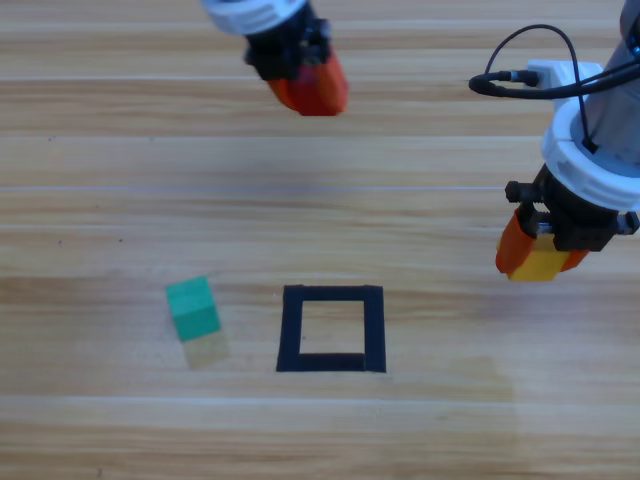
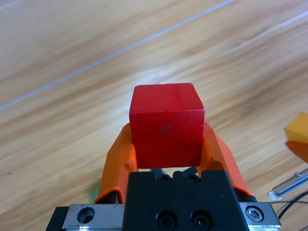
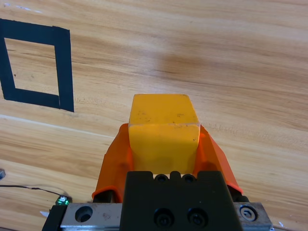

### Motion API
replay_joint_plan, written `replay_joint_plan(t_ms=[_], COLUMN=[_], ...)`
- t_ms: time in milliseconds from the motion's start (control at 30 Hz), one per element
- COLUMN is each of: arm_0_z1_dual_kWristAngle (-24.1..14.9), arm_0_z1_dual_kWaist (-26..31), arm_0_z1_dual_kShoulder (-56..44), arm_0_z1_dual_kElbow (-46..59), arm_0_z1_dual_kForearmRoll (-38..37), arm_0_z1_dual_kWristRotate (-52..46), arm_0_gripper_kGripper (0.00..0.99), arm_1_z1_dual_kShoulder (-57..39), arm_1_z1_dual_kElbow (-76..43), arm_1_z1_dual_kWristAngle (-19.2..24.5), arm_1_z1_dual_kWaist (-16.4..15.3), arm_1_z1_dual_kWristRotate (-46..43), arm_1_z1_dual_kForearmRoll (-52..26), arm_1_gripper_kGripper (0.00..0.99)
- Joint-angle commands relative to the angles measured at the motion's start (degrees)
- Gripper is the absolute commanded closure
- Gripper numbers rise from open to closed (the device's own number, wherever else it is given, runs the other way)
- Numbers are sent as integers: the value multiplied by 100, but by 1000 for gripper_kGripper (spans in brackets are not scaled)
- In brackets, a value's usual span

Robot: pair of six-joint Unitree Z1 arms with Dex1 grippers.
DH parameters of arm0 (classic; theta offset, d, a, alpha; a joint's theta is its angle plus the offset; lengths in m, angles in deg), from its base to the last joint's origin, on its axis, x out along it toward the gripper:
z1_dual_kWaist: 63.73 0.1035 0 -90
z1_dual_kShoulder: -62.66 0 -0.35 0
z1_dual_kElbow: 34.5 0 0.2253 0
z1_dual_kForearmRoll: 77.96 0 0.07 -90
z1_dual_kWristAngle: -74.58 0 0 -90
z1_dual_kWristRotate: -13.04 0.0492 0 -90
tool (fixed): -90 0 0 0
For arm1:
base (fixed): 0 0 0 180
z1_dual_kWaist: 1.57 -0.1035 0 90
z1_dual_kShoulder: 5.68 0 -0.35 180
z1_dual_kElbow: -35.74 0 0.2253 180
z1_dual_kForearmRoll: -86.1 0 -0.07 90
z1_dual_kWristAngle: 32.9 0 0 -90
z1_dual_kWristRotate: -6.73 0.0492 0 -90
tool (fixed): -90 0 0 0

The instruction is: Stack the blocks in the rectangular block: red at the bottom, yellow in the middle, green on top

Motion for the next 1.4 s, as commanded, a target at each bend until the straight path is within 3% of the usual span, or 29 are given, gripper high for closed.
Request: replay_joint_plan(t_ms=[33, 333, 533, 667, 967, 1400], arm_0_z1_dual_kWristAngle=[-409, -1024, -1217, -1200, -664, -567], arm_0_z1_dual_kWaist=[-1050, -1358, -1393, -1402, -1472, -1771], arm_0_z1_dual_kShoulder=[405, 484, 361, 423, 546, 572], arm_0_z1_dual_kElbow=[81, 433, 1004, 1329, 1628, 1769], arm_0_z1_dual_kForearmRoll=[74, 320, 356, 356, 347, 312], arm_0_z1_dual_kWristRotate=[-661, -1320, -1777, -1988, -2207, -3086], arm_0_gripper_kGripper=[990, 990, 990, 990, 990, 990], arm_1_z1_dual_kShoulder=[-81, -11, 25, 60, 121, 130], arm_1_z1_dual_kElbow=[-145, -154, -145, -145, -128, -136], arm_1_z1_dual_kWristAngle=[-18, -9, 0, 0, 8, 17], arm_1_z1_dual_kWaist=[63, 63, 63, 63, 63, 63], arm_1_z1_dual_kWristRotate=[-54, -54, -63, -54, -63, -80], arm_1_z1_dual_kForearmRoll=[80, 71, 80, 71, 71, 71], arm_1_gripper_kGripper=[729, 729, 729, 729, 729, 729])
